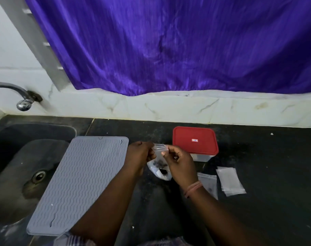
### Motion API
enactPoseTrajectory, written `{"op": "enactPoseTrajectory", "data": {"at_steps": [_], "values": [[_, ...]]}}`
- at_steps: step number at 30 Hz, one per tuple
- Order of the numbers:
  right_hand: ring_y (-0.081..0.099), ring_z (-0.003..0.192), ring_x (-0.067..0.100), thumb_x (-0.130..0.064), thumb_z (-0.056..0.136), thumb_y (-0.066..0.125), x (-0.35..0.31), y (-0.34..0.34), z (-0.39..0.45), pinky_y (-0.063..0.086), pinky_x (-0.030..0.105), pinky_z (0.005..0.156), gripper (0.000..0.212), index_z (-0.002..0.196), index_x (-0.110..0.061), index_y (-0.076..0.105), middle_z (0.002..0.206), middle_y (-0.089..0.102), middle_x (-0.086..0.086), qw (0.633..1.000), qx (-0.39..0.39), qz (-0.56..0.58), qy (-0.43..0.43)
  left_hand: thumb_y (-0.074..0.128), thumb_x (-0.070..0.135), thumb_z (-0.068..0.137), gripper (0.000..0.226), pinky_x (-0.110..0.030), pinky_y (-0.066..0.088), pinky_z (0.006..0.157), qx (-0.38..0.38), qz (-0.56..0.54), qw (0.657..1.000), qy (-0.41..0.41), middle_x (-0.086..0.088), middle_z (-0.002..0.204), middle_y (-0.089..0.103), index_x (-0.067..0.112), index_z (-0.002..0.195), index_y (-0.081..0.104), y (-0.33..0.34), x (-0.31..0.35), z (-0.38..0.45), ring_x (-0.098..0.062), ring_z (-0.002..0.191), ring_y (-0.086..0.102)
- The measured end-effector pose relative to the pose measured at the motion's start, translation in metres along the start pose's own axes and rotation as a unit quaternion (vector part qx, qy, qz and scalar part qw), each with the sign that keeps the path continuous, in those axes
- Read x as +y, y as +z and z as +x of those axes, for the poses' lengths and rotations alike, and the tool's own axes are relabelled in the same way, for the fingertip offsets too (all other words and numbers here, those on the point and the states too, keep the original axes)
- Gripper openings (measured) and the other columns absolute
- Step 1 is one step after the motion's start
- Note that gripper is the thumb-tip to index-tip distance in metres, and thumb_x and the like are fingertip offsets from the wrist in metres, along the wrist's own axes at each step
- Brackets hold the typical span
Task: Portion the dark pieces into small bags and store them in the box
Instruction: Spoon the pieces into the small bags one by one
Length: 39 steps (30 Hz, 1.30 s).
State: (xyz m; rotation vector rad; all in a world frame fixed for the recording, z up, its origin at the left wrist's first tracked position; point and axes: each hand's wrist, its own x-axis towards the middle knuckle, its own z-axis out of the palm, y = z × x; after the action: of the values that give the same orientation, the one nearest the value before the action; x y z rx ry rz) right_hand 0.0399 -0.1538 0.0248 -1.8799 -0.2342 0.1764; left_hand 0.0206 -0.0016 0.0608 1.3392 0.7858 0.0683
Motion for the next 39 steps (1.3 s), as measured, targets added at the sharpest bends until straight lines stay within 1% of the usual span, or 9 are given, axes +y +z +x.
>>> {"op": "enactPoseTrajectory", "data": {"at_steps": [2, 5, 8, 11, 14, 21, 31, 35, 39], "values": [[0.066, 0.077, 0.002, -0.023, 0.094, 0.068, -0.004, -0.003, 0.000, 0.054, 0.021, 0.074, 0.009, 0.090, -0.022, 0.075, 0.083, 0.074, -0.005, 0.998, 0.042, 0.039, 0.005, 0.070, 0.030, 0.094, 0.037, -0.028, 0.056, 0.061, -0.023, 0.020, 0.999, 0.010, -0.015, 0.081, 0.065, -0.005, 0.105, 0.070, 0.005, 0.004, -0.002, -0.021, 0.070, 0.062], [0.060, 0.070, 0.010, -0.020, 0.093, 0.069, -0.003, -0.010, 0.004, 0.053, 0.033, 0.070, 0.014, 0.083, -0.012, 0.073, 0.078, 0.072, 0.009, 0.990, 0.068, 0.115, 0.048, 0.067, 0.060, 0.088, 0.048, -0.025, 0.053, 0.067, -0.083, 0.085, 0.992, 0.041, 0.000, 0.087, 0.076, 0.013, 0.098, 0.075, 0.006, 0.004, -0.005, -0.015, 0.078, 0.071], [0.061, 0.070, 0.014, -0.015, 0.093, 0.068, -0.004, -0.018, 0.006, 0.053, 0.035, 0.069, 0.011, 0.088, -0.006, 0.074, 0.076, 0.071, 0.008, 0.974, 0.070, 0.197, 0.081, 0.068, 0.028, 0.096, 0.026, -0.017, 0.055, 0.072, -0.168, 0.071, 0.982, 0.049, -0.006, 0.104, 0.078, 0.008, 0.112, 0.074, 0.004, -0.009, -0.012, -0.015, 0.091, 0.073], [0.068, 0.083, 0.017, -0.008, 0.091, 0.069, -0.007, -0.027, 0.010, 0.056, 0.034, 0.082, 0.007, 0.092, -0.010, 0.076, 0.090, 0.077, 0.009, 0.959, 0.101, 0.249, 0.091, 0.074, 0.008, 0.090, 0.019, -0.022, 0.059, 0.072, -0.213, 0.056, 0.975, 0.007, -0.016, 0.100, 0.074, 0.000, 0.107, 0.072, 0.005, -0.021, -0.016, -0.018, 0.082, 0.070], [0.066, 0.083, 0.017, -0.003, 0.088, 0.069, -0.009, -0.035, 0.012, 0.054, 0.035, 0.083, 0.010, 0.089, -0.010, 0.076, 0.086, 0.076, 0.005, 0.959, 0.120, 0.242, 0.090, 0.075, 0.008, 0.088, 0.014, -0.030, 0.059, 0.077, -0.203, 0.038, 0.978, -0.002, -0.019, 0.098, 0.072, 0.001, 0.100, 0.073, 0.008, -0.021, -0.017, -0.026, 0.086, 0.068], [0.067, 0.082, 0.015, -0.015, 0.095, 0.063, -0.013, -0.047, 0.007, 0.056, 0.037, 0.078, 0.011, 0.093, -0.016, 0.073, 0.088, 0.075, 0.003, 0.983, 0.095, 0.149, 0.042, 0.075, 0.020, 0.090, 0.027, -0.039, 0.056, 0.091, -0.204, 0.029, 0.974, 0.093, -0.010, 0.109, 0.078, 0.010, 0.115, 0.075, 0.023, 0.001, -0.028, -0.023, 0.099, 0.074], [0.057, 0.066, 0.024, -0.028, 0.093, 0.053, -0.023, -0.054, -0.019, 0.053, 0.052, 0.068, 0.016, 0.089, -0.018, 0.066, 0.078, 0.066, 0.018, 0.993, 0.059, 0.105, 0.008, 0.073, 0.023, 0.092, 0.010, -0.027, 0.054, 0.066, -0.148, 0.107, 0.965, 0.189, -0.009, 0.079, 0.077, 0.017, 0.089, 0.080, 0.037, 0.003, -0.051, -0.015, 0.069, 0.070], [0.070, 0.089, 0.034, -0.022, 0.098, 0.055, -0.022, -0.056, -0.030, 0.057, 0.052, 0.083, 0.015, 0.097, -0.019, 0.069, 0.090, 0.074, 0.011, 0.987, 0.062, 0.146, 0.010, 0.065, 0.010, 0.097, 0.018, -0.016, 0.049, 0.058, -0.154, 0.121, 0.953, 0.232, 0.003, 0.067, 0.074, 0.013, 0.084, 0.077, 0.051, -0.002, -0.064, -0.004, 0.061, 0.068], [0.068, 0.090, 0.038, -0.019, 0.096, 0.064, -0.015, -0.072, -0.039, 0.057, 0.053, 0.082, 0.013, 0.092, -0.010, 0.071, 0.087, 0.073, 0.014, 0.985, 0.090, 0.148, -0.004, 0.062, 0.012, 0.100, 0.018, -0.017, 0.049, 0.056, -0.167, 0.121, 0.953, 0.221, 0.001, 0.069, 0.074, 0.004, 0.096, 0.077, 0.060, -0.011, -0.071, -0.006, 0.061, 0.068]]}}
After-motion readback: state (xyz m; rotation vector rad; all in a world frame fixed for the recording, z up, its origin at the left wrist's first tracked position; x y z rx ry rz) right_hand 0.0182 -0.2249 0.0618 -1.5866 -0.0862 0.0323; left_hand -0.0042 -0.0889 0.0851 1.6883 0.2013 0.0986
